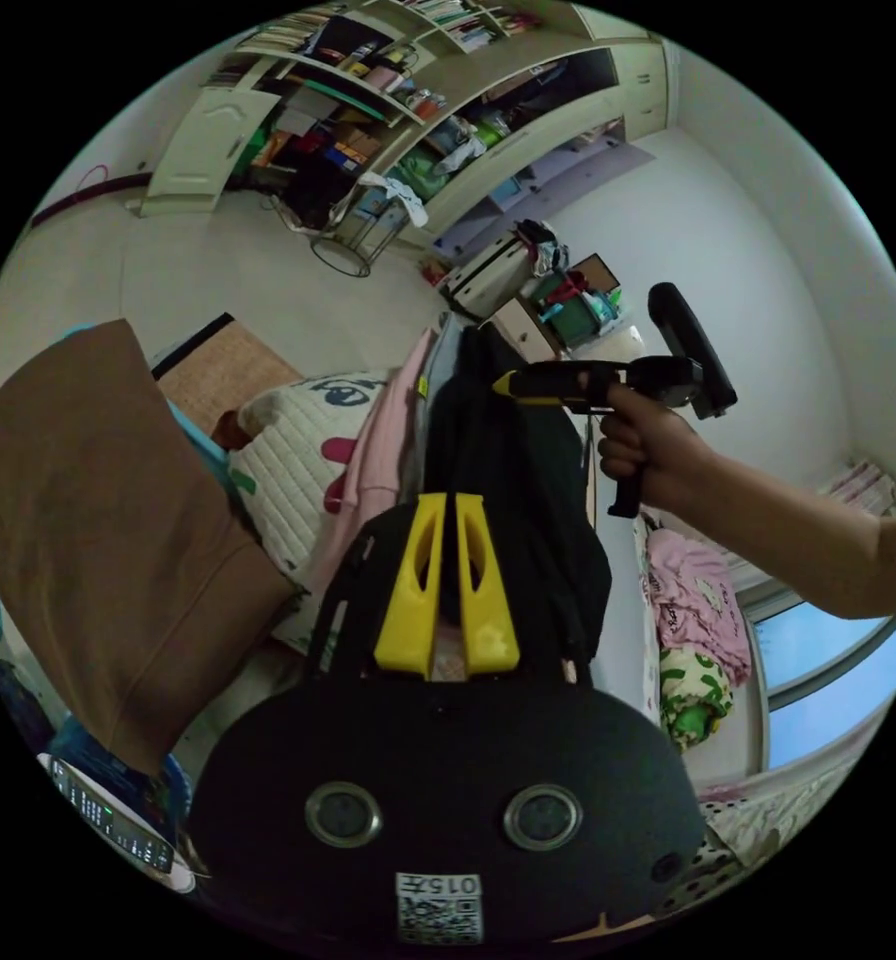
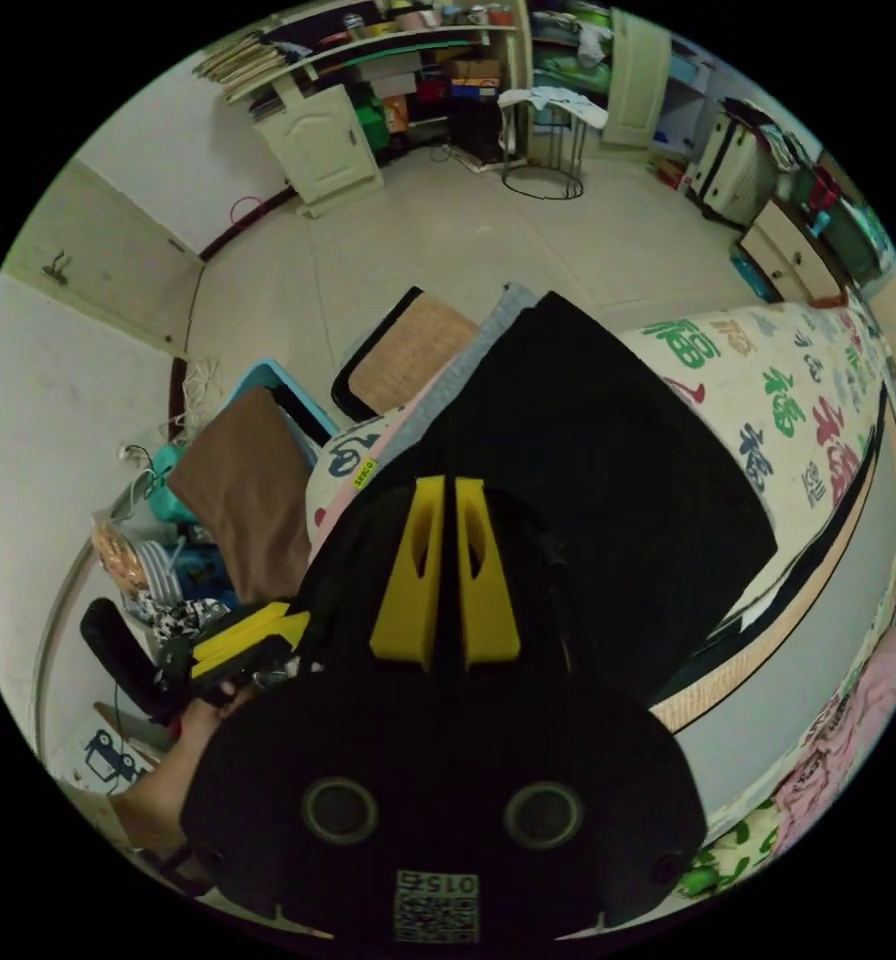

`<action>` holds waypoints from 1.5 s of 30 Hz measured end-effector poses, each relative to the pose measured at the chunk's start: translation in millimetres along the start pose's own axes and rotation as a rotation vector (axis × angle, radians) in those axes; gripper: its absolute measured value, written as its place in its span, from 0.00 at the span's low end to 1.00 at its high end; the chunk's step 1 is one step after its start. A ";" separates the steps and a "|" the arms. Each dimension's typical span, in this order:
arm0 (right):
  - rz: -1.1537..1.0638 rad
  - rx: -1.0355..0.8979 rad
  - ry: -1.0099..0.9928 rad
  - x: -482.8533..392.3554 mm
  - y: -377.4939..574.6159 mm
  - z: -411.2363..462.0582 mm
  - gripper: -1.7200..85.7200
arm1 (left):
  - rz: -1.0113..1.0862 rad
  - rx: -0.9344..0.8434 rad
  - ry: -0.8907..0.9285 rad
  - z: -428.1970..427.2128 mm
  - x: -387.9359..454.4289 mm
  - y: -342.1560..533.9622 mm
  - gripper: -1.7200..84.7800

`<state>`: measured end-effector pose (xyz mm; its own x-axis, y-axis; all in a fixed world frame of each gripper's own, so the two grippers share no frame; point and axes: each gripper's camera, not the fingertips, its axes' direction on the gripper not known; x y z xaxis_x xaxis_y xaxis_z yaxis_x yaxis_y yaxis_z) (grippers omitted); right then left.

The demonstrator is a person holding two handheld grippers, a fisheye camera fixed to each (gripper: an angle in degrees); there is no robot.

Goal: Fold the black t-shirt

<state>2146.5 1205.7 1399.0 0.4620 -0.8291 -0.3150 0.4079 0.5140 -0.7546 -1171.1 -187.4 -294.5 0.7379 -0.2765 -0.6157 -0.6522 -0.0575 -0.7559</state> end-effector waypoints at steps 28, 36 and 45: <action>0.169 -0.110 0.036 103.3 -286.9 -517.1 0.09 | 0.183 -0.042 0.086 27.5 178.6 -154.4 0.01; 0.241 0.221 -0.357 220.1 -228.2 -845.6 0.08 | 0.242 -0.101 0.204 21.2 251.5 -193.0 0.02; 0.463 0.244 -0.475 356.0 -108.7 -1152.6 0.07 | 0.315 -0.173 0.415 15.1 394.8 -221.7 0.05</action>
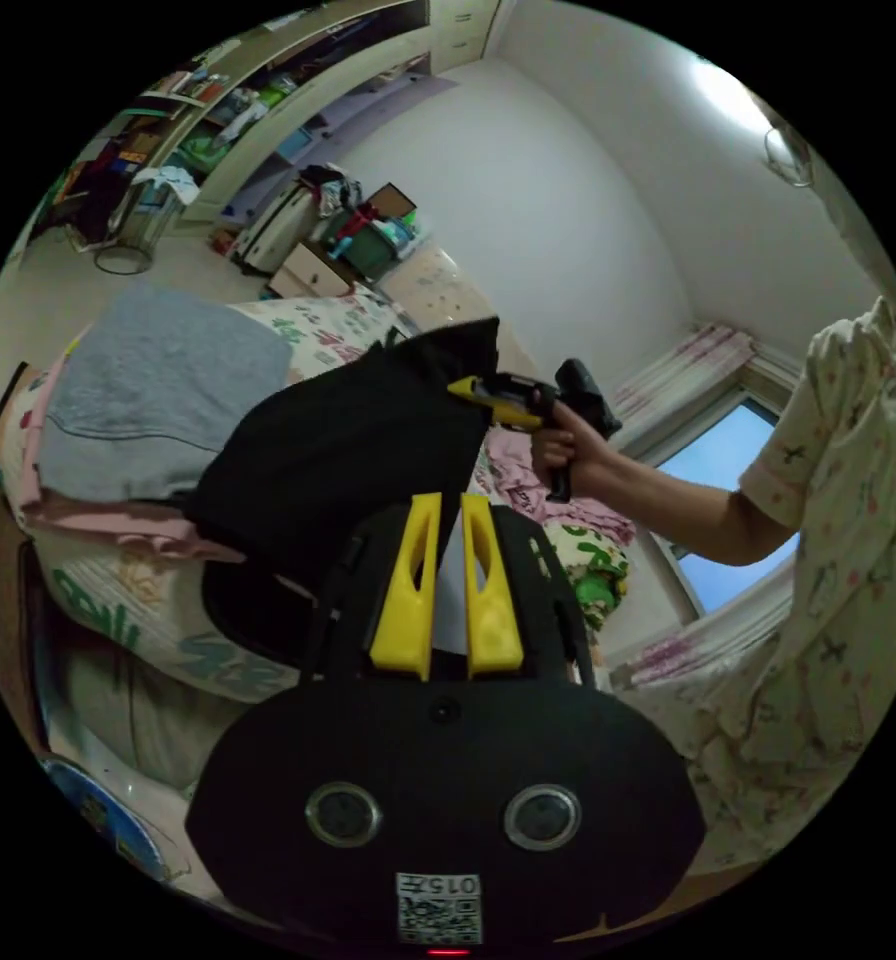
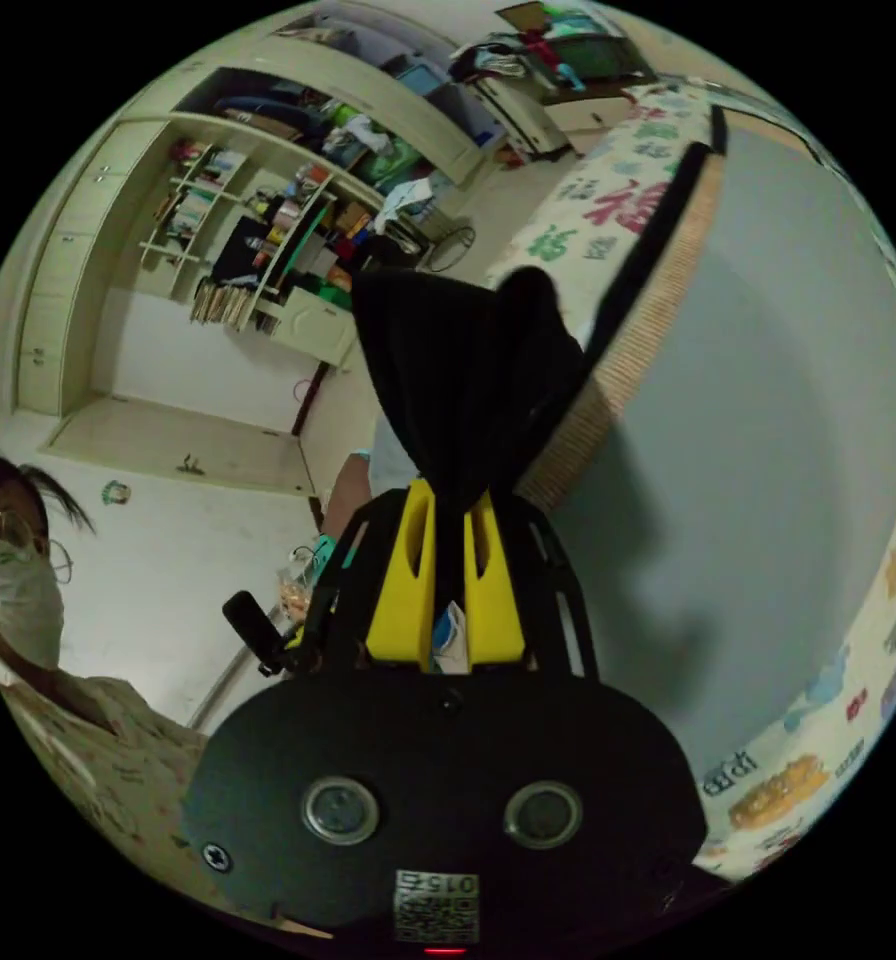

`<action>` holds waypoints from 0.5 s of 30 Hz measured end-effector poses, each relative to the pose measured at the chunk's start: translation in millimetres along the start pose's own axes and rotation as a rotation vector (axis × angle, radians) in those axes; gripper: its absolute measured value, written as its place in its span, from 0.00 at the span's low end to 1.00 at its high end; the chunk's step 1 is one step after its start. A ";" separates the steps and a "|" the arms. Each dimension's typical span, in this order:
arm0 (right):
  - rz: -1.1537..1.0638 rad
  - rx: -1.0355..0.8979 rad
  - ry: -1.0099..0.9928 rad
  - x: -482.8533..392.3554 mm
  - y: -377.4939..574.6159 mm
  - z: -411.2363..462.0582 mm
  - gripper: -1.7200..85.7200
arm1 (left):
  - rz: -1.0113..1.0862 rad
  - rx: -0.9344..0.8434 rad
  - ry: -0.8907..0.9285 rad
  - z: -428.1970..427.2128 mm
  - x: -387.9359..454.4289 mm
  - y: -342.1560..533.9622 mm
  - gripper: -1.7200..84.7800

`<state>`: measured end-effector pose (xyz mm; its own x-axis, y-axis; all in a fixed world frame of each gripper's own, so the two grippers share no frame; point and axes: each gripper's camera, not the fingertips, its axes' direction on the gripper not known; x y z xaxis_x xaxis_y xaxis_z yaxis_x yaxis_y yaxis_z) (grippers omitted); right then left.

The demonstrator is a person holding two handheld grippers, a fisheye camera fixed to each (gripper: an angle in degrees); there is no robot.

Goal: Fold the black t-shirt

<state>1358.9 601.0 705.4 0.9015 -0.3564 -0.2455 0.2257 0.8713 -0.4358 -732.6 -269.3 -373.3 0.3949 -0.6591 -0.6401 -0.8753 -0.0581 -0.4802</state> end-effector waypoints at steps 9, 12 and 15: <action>0.529 -0.129 0.192 70.0 22.8 -232.2 0.07 | -0.033 -0.303 0.063 131.6 82.6 -96.9 0.08; 0.558 -0.077 0.101 50.7 14.9 -298.8 0.08 | -0.039 -0.417 0.054 186.4 106.5 -131.0 0.10; 0.564 -0.032 -0.002 19.6 0.4 -361.9 0.08 | -0.021 -0.511 0.057 240.0 135.9 -166.1 0.11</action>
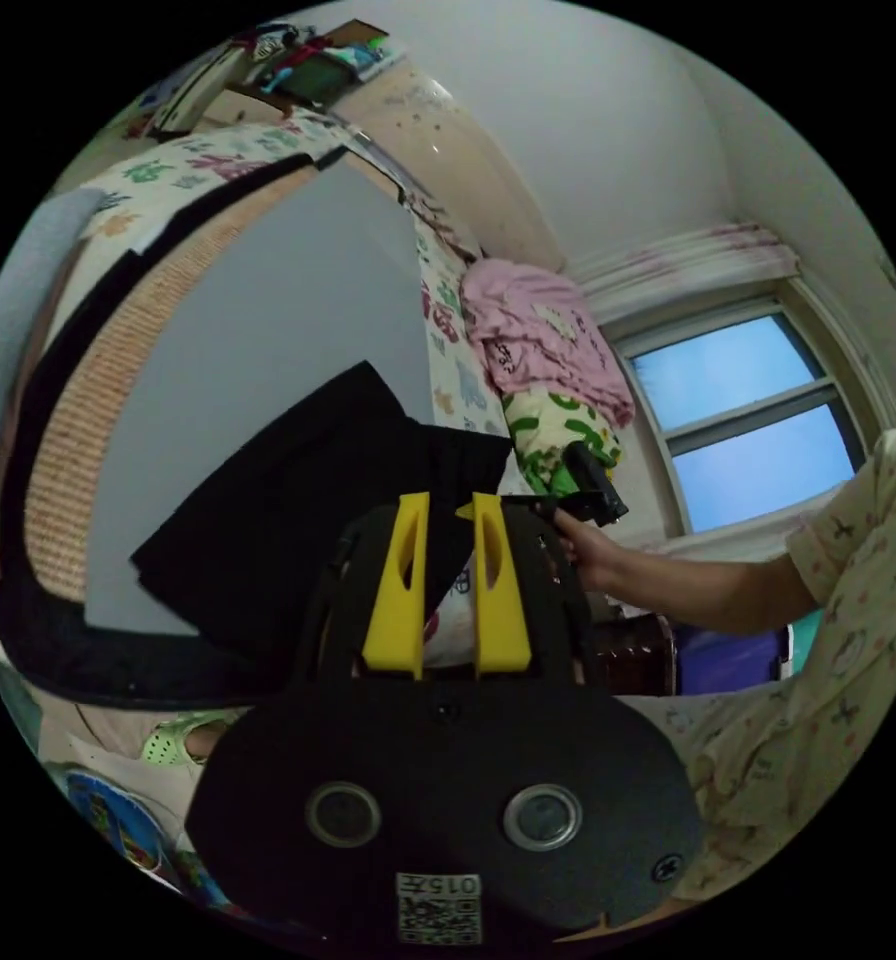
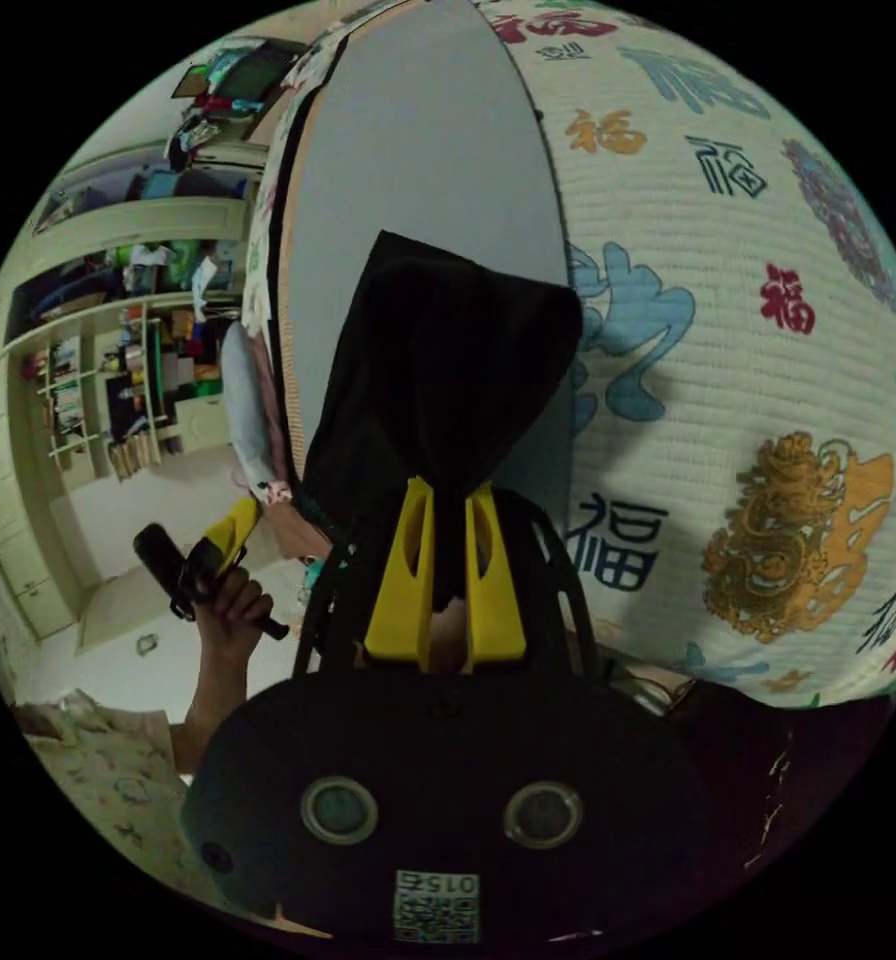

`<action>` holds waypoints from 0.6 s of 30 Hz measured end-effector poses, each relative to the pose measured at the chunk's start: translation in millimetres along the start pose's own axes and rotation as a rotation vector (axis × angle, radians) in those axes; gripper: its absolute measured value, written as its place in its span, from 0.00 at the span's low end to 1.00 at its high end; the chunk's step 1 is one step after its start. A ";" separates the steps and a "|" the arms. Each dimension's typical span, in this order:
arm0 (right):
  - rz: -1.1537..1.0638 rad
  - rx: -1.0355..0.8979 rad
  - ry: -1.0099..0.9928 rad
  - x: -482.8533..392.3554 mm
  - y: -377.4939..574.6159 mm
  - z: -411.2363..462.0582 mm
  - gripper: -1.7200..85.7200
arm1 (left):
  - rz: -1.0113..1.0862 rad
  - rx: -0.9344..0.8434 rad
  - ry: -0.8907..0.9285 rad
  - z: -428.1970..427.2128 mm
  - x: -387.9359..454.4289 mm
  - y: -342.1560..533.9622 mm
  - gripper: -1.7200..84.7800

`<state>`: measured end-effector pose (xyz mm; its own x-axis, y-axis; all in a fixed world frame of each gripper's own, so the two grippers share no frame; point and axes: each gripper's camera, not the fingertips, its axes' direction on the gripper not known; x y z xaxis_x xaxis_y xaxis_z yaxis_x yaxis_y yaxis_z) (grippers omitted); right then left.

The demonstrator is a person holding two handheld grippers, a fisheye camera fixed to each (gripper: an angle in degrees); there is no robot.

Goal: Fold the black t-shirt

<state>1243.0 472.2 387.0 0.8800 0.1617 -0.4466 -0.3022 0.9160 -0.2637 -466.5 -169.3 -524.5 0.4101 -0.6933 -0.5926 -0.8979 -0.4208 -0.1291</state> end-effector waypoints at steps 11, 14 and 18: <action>0.084 0.113 -0.022 -122.1 40.6 -209.7 0.02 | 0.158 -0.303 -0.035 125.2 104.8 -155.0 0.18; 0.048 0.209 0.185 -177.3 49.6 -266.9 0.03 | 0.218 -0.324 -0.162 149.7 126.6 -174.2 0.18; -0.037 0.254 0.238 -260.6 42.8 -319.7 0.05 | 0.273 -0.386 -0.302 178.2 143.9 -188.1 0.19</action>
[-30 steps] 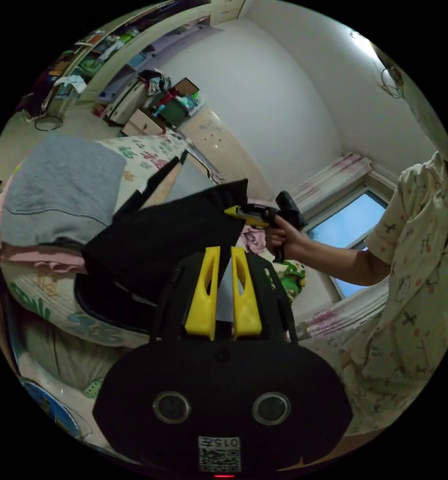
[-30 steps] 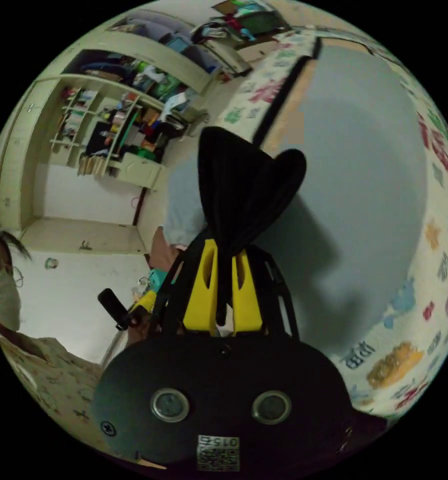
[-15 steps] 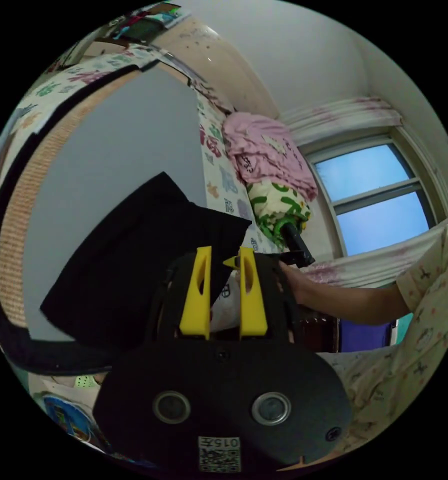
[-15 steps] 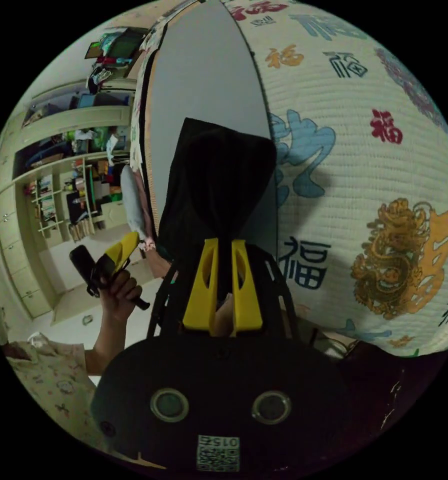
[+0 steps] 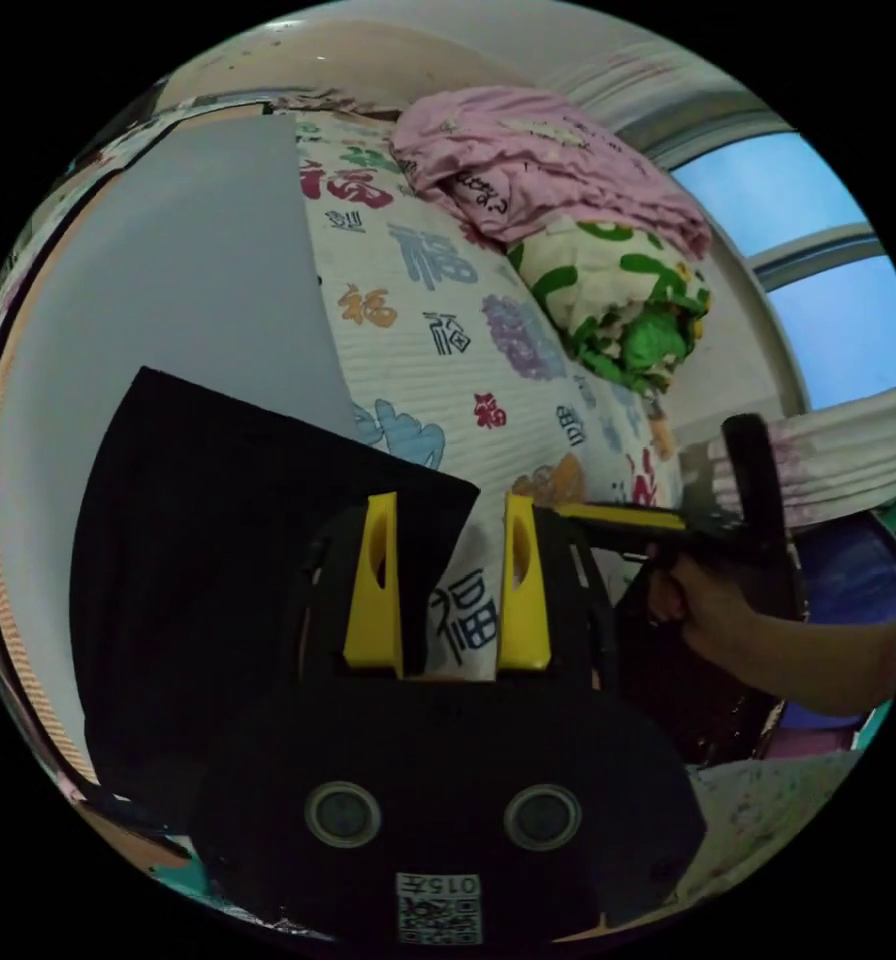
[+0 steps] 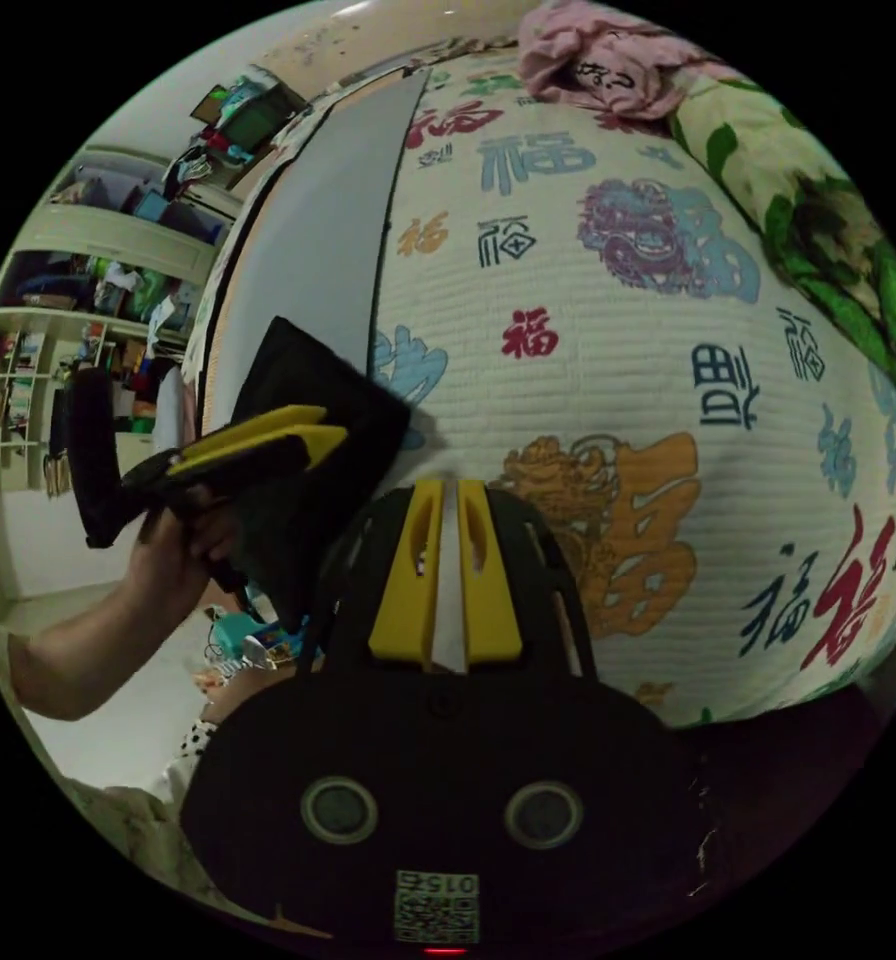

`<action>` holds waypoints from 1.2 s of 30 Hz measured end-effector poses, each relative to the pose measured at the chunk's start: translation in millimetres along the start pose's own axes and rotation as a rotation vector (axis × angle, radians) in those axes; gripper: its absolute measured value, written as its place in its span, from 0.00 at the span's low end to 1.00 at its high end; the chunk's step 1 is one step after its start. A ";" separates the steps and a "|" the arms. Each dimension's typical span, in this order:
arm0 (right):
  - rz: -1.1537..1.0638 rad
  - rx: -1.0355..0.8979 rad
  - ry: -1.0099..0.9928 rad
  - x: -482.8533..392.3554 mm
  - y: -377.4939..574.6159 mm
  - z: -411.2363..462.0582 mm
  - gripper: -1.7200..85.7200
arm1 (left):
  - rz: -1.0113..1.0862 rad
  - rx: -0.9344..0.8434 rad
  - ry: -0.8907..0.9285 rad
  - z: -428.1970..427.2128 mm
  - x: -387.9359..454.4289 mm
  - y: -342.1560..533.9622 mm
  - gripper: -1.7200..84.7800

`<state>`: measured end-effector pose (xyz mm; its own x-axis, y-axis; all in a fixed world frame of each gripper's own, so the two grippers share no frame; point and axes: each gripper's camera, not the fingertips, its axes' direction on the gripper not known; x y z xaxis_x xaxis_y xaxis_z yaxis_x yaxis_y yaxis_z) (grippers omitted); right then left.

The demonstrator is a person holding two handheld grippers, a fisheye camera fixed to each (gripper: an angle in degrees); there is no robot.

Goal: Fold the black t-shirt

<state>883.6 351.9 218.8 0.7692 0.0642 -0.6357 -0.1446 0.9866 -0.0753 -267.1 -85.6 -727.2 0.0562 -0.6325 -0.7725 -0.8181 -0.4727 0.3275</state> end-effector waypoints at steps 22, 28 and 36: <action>0.103 0.060 -0.284 -283.4 -88.4 -199.7 0.16 | -0.181 0.194 0.058 -122.3 -194.9 84.7 0.04; 0.156 -0.056 -0.419 -358.0 -111.0 -209.2 0.07 | -0.252 0.283 0.101 -172.7 -278.1 151.0 0.03; 0.025 0.000 -0.401 -483.2 -62.7 -359.3 0.03 | -0.185 0.288 -0.059 -274.5 -357.9 255.5 0.03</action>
<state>297.4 205.2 254.7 0.9475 0.1414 -0.2867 -0.1662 0.9840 -0.0640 -339.2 -148.4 -217.7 0.1927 -0.5114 -0.8375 -0.9254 -0.3785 0.0182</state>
